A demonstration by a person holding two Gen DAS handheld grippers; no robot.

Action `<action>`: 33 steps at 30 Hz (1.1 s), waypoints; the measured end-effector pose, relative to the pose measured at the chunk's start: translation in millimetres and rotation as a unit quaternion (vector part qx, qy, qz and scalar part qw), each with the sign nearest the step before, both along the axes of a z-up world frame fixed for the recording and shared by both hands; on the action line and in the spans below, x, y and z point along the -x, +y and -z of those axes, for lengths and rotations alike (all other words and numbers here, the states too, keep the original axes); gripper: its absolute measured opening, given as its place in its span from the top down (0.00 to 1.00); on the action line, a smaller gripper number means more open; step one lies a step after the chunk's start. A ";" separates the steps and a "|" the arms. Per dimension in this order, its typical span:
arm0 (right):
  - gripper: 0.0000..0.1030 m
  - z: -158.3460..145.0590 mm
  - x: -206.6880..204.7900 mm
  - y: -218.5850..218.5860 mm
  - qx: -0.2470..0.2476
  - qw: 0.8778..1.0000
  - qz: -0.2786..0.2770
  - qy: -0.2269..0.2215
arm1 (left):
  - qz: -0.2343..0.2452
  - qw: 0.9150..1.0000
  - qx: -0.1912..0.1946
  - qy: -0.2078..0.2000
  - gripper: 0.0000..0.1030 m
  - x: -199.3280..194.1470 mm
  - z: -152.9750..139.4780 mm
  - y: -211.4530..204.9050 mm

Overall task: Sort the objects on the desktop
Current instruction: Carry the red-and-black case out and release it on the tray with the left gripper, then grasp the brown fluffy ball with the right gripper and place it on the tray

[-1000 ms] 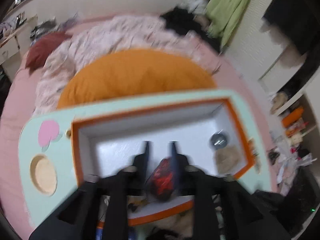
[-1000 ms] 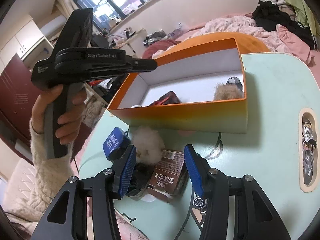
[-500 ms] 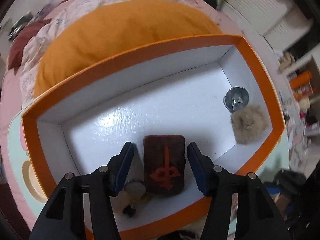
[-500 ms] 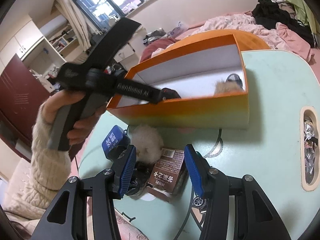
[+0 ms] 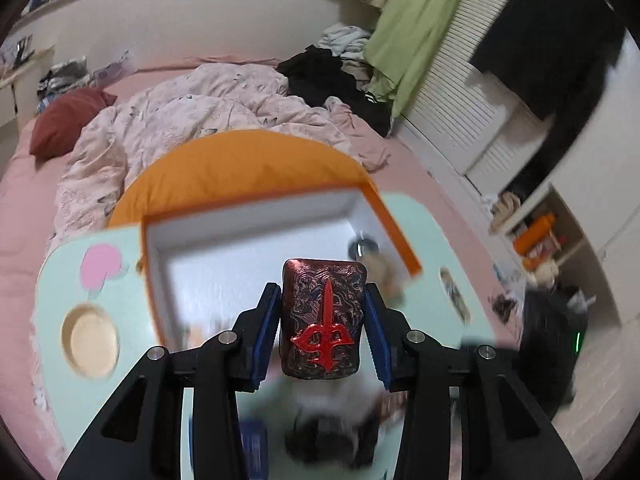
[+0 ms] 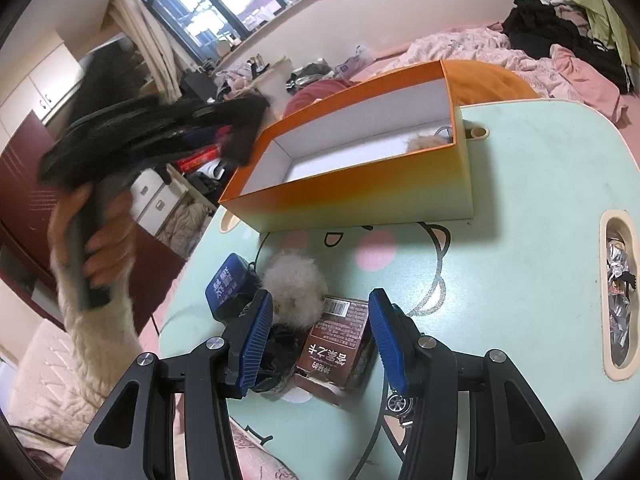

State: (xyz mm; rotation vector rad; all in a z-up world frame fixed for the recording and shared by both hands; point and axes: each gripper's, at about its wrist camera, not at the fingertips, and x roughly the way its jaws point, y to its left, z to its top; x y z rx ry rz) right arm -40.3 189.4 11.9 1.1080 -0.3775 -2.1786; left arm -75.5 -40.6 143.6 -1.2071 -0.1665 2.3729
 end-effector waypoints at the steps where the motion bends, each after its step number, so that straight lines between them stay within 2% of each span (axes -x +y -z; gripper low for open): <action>1: 0.52 -1.9 0.8 2.8 0.003 1.000 0.002 0.004 | -0.005 1.000 0.004 0.000 0.59 -10.9 6.1 -2.8; 3: 0.52 -7.0 1.2 5.7 0.007 1.000 0.008 0.012 | -0.017 1.000 0.007 -0.004 0.59 -26.6 24.2 -7.6; 5: 0.52 -18.4 5.5 7.0 -0.004 1.000 0.018 0.025 | -0.032 0.999 0.007 -0.016 0.59 -25.1 49.3 -15.3; 7: 0.54 -38.4 14.3 3.9 -0.047 0.997 0.033 0.045 | -0.041 0.999 0.003 -0.028 0.59 -15.7 71.9 -15.8; 8: 0.64 -48.8 20.7 0.2 -0.074 0.995 0.038 0.053 | -0.045 0.998 -0.001 -0.033 0.59 -8.8 79.6 -19.1; 9: 0.81 -59.7 27.7 -5.8 -0.105 0.992 0.041 0.062 | -0.055 0.998 -0.007 -0.039 0.59 -4.3 87.6 -19.8; 11: 0.91 -77.0 46.2 -20.8 -0.174 0.980 0.050 0.080 | -0.073 0.996 -0.021 -0.043 0.59 -0.8 97.4 -20.0; 13: 0.91 -80.2 71.9 -37.8 -0.242 0.966 0.052 0.072 | -0.082 0.995 -0.033 -0.038 0.55 -1.7 101.7 -22.0; 15: 0.91 -70.7 100.0 -50.3 -0.282 0.959 0.032 0.016 | -0.082 0.995 -0.046 -0.026 0.51 -7.3 100.0 -26.0; 17: 0.91 -63.1 119.9 -52.5 -0.305 0.952 0.022 -0.024 | -0.083 0.995 -0.055 -0.013 0.44 -14.0 92.5 -34.9; 22: 0.87 -51.4 138.0 -60.9 -0.370 0.926 0.001 -0.079 | -0.098 0.992 -0.069 0.025 0.40 -27.3 74.9 -51.9; 25: 0.78 -40.2 143.1 -68.6 -0.401 0.909 -0.010 -0.110 | -0.098 0.992 -0.077 0.031 0.40 -29.7 68.6 -53.4; 26: 0.69 -35.7 145.3 -71.0 -0.411 0.904 -0.013 -0.118 | -0.100 0.991 -0.077 0.031 0.40 -30.5 68.3 -52.8; 27: 0.65 -30.2 148.4 -72.6 -0.412 0.902 -0.022 -0.126 | -0.101 0.991 -0.077 0.030 0.40 -31.1 67.8 -50.1; 29: 0.62 -16.3 151.4 -72.3 -0.409 0.901 -0.024 -0.145 | -0.097 0.992 -0.078 0.026 0.40 -30.2 68.7 -49.3; 30: 0.67 -12.8 152.2 -68.9 -0.386 0.908 -0.021 -0.158 | -0.097 0.992 -0.077 0.024 0.40 -29.7 69.4 -48.7; 31: 0.70 -10.8 152.4 -67.7 -0.374 0.912 -0.028 -0.164 | -0.096 0.992 -0.076 0.023 0.40 -29.3 69.7 -48.6; 32: 0.77 -8.2 152.2 -65.9 -0.367 0.915 -0.034 -0.164 | -0.096 0.992 -0.075 0.022 0.40 -28.9 70.5 -48.0; 33: 0.77 -8.3 151.8 -61.7 -0.363 0.919 -0.026 -0.154 | -0.095 0.992 -0.075 0.020 0.40 -28.6 71.3 -48.0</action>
